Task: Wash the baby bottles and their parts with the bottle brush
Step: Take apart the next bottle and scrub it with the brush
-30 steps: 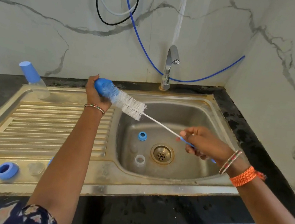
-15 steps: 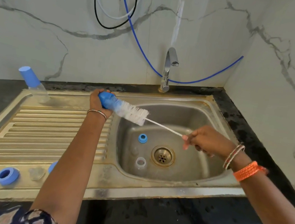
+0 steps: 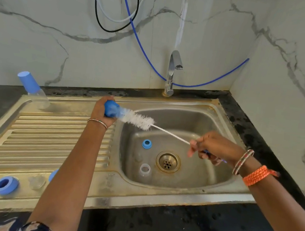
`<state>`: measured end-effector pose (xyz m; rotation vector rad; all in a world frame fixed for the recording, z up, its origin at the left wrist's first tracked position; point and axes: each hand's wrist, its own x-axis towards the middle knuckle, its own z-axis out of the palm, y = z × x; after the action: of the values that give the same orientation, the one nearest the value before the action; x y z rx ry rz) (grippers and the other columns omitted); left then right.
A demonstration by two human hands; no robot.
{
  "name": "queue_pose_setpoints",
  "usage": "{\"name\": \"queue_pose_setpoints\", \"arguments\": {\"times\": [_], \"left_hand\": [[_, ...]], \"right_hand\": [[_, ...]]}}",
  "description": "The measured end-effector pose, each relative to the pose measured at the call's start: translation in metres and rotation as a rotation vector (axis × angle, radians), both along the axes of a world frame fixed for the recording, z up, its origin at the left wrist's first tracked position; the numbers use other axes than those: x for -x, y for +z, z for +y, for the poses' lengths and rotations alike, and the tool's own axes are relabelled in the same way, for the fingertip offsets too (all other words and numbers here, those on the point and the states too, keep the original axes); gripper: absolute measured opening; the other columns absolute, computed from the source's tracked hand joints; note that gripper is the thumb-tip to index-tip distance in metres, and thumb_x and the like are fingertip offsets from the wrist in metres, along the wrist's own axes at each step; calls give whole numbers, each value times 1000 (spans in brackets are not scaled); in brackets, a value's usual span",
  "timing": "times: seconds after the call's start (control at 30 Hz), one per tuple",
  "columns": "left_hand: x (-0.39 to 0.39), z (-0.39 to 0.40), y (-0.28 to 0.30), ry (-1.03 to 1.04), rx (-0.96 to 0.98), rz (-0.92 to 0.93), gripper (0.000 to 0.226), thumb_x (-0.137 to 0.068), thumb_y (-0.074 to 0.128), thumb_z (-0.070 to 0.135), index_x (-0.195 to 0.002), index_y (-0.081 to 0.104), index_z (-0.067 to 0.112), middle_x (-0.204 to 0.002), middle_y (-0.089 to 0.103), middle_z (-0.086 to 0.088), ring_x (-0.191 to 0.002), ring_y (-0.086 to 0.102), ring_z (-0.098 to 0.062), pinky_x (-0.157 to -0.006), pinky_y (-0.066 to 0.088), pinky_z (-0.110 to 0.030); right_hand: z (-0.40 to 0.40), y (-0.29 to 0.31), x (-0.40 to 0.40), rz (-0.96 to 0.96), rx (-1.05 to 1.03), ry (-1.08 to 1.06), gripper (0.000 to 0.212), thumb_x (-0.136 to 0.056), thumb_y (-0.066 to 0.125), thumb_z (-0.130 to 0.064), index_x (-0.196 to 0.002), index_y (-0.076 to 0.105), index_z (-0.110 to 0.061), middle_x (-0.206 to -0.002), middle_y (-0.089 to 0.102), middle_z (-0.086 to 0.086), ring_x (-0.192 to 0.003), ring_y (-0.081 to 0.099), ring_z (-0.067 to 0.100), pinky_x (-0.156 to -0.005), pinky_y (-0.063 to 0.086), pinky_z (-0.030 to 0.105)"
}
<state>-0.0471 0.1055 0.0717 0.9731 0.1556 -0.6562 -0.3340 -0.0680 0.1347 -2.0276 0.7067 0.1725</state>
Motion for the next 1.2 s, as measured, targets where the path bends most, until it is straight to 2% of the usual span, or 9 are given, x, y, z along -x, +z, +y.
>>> {"name": "queue_pose_setpoints", "arguments": {"times": [0.07, 0.27, 0.37, 0.5, 0.7, 0.77, 0.93, 1.07, 1.2], "left_hand": [[1, 1, 1, -15, 74, -14, 20, -89, 52, 16, -69, 48, 15, -70, 44, -1, -57, 47, -14, -59, 47, -26], [4, -1, -4, -84, -231, 2, 17, -86, 64, 30, -87, 54, 17, -87, 55, -7, -73, 56, -21, -58, 51, -29], [5, -2, -9, -18, -171, 27, 15, -88, 62, 20, -81, 51, 12, -80, 51, -7, -68, 53, -19, -48, 53, -25], [1, 0, -7, 2, -60, -24, 15, -90, 54, 11, -75, 50, 11, -72, 48, -5, -56, 52, -14, -48, 50, -22], [6, -1, -5, 12, -28, 0, 15, -88, 54, 9, -73, 50, 10, -71, 49, -7, -64, 52, -19, -52, 55, -27], [7, -1, -7, 16, -29, 1, 17, -89, 53, 10, -72, 49, 10, -69, 49, -6, -63, 51, -19, -51, 54, -26], [8, 0, -8, 50, 82, -75, 18, -88, 54, 10, -71, 48, 13, -62, 52, -3, -58, 54, -15, -59, 52, -27], [6, -3, -17, 176, 14, -116, 12, -87, 55, 12, -76, 51, 12, -69, 52, -4, -61, 55, -15, -59, 51, -28], [-11, 5, -32, 356, -38, 67, 18, -90, 52, 21, -76, 45, 15, -74, 45, -4, -63, 48, -15, -48, 46, -22]], "right_hand": [[1, -3, 2, 19, -11, 27, 26, -96, 54, -24, -80, 72, -16, -50, 52, -4, -38, 39, 7, -45, 32, 20], [8, -25, 4, -295, 1219, -149, 11, -78, 69, -8, -83, 74, -17, -71, 64, 3, -65, 61, 31, -64, 40, 31], [7, -22, 2, -291, 964, -115, 9, -84, 66, -14, -86, 74, -16, -73, 65, 3, -68, 61, 26, -63, 44, 29], [1, -10, 0, 10, 50, 9, 27, -95, 54, -19, -75, 72, -14, -48, 53, -4, -35, 39, 5, -40, 32, 18], [6, -31, 3, -366, 1083, -120, 12, -80, 66, -5, -79, 73, -15, -68, 66, 3, -65, 61, 29, -59, 44, 29], [2, -26, 1, -267, 851, -110, 16, -85, 61, -11, -74, 70, -17, -61, 59, 0, -60, 57, 24, -55, 42, 26], [-5, -14, 4, 163, -588, -11, 38, -101, 29, -17, -77, 56, -4, -41, 32, -2, -32, 21, 5, -33, 18, 13], [-11, -21, 10, 89, -716, -35, 39, -99, 24, -14, -73, 51, -7, -40, 29, -2, -30, 19, 4, -31, 16, 12], [-36, -38, 36, -85, -232, -280, 36, -99, 40, -14, -72, 62, -8, -44, 42, 0, -36, 31, 9, -37, 24, 19]]}}
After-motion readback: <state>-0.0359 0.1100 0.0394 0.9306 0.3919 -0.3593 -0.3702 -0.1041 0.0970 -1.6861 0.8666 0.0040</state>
